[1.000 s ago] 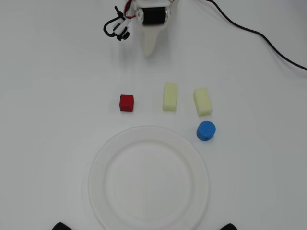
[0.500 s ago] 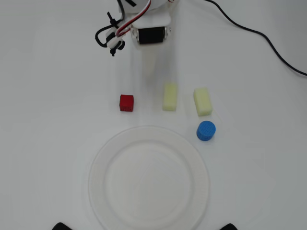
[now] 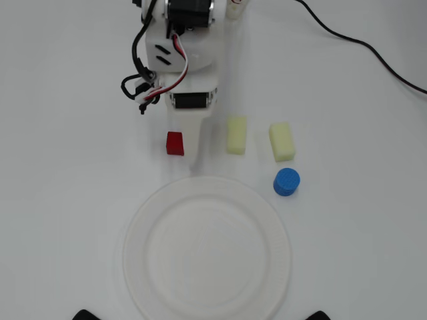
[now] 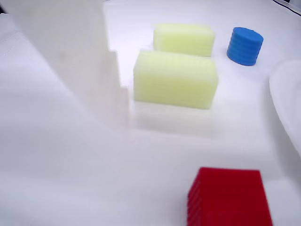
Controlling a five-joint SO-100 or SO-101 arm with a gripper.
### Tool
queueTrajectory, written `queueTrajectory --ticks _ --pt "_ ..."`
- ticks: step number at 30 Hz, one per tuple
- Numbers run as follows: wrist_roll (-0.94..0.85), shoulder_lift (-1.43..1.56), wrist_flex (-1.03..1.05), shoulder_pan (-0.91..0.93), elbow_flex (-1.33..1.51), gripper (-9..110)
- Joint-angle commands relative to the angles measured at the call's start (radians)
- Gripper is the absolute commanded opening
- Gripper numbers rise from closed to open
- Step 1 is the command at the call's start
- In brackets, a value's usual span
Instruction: Grasp a red block and put it in the dish.
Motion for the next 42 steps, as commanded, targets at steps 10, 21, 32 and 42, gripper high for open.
queueTrajectory --ticks 10,21,32,42 --pt "-0.051 -0.069 -0.198 0.067 0.087 37" --pt "-0.109 -0.14 -0.249 0.081 0.054 22" --pt "-0.08 -0.063 -0.245 0.103 0.041 0" --pt "-0.224 0.588 -0.626 -0.002 0.379 0"
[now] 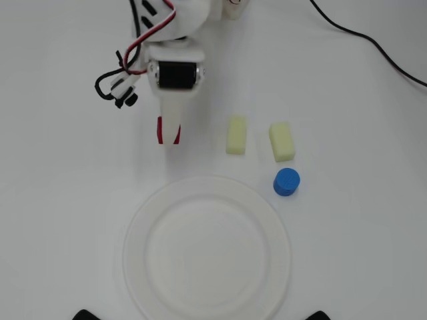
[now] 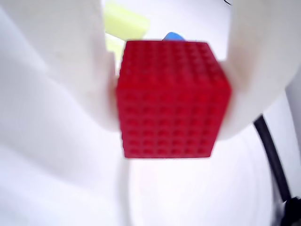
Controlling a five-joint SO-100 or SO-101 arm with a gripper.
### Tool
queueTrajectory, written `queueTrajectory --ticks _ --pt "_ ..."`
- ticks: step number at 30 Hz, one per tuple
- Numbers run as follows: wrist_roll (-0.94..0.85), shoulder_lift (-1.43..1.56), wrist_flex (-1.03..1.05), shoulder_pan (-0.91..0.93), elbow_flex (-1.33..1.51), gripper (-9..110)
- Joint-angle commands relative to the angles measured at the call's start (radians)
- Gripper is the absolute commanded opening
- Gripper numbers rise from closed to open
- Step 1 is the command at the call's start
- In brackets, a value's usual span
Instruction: Grasp a red block and put it in the dish.
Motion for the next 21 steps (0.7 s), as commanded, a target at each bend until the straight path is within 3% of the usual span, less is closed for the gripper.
queueTrajectory --ticks 1,6,21 --pt "-0.052 0.176 -0.156 -0.064 0.08 0" --pt "-0.089 0.15 -0.285 -0.17 0.08 0" --pt "-0.014 -0.454 -0.33 -0.212 -0.337 0"
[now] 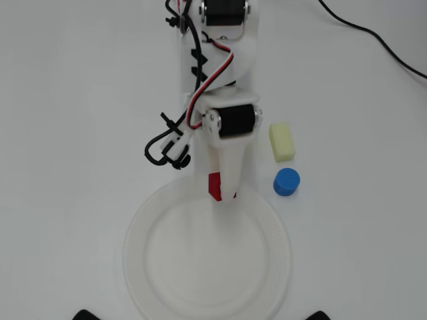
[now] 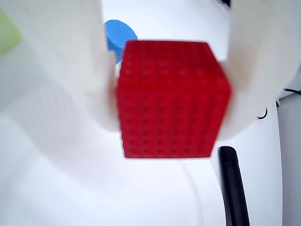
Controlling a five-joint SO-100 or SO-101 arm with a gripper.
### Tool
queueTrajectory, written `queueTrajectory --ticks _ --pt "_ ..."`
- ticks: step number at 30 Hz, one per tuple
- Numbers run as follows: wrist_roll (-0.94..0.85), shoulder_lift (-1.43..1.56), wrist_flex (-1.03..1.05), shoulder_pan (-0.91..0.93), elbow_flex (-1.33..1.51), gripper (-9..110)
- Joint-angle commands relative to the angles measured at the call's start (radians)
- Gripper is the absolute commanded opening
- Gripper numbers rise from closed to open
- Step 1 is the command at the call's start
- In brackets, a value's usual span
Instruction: Grasp a red block and put it in the dish.
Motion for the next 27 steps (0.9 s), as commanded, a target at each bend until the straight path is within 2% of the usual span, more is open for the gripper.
queueTrajectory --ticks 1,11,17,27 --pt "0.003 -0.058 -0.014 -0.006 -0.132 0" --pt "-0.025 -0.298 -0.009 -0.005 -0.282 0" --pt "-0.038 -0.339 0.002 -0.003 -0.288 1" --pt "-0.11 -0.242 0.282 -0.012 -0.356 14"
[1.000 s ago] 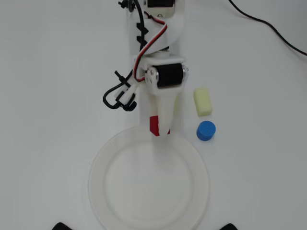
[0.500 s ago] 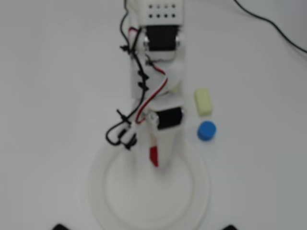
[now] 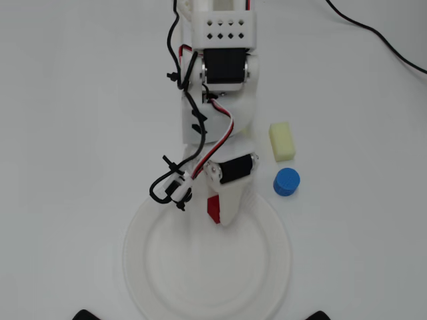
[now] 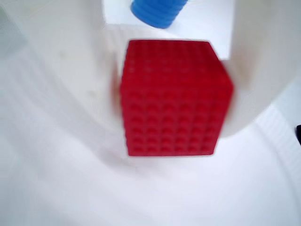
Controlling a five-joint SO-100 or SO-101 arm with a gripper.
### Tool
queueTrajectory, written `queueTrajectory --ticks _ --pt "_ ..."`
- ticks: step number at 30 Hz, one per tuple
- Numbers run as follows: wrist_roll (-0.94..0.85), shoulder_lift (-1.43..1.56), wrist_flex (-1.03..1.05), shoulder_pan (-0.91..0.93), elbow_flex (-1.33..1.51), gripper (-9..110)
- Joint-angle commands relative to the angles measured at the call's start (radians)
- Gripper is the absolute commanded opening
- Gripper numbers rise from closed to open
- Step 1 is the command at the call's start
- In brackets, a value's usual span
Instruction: Grasp a red block and put it in the dish.
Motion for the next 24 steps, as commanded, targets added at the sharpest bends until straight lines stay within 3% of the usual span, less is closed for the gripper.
queueTrajectory --ticks 1,11,20,24 --pt "-0.023 0.117 0.074 -0.012 -0.055 15" --pt "-0.037 0.31 0.249 -0.002 -0.06 26" --pt "0.048 0.626 0.627 0.014 -0.049 38" --pt "0.094 0.828 0.687 0.029 0.094 42"
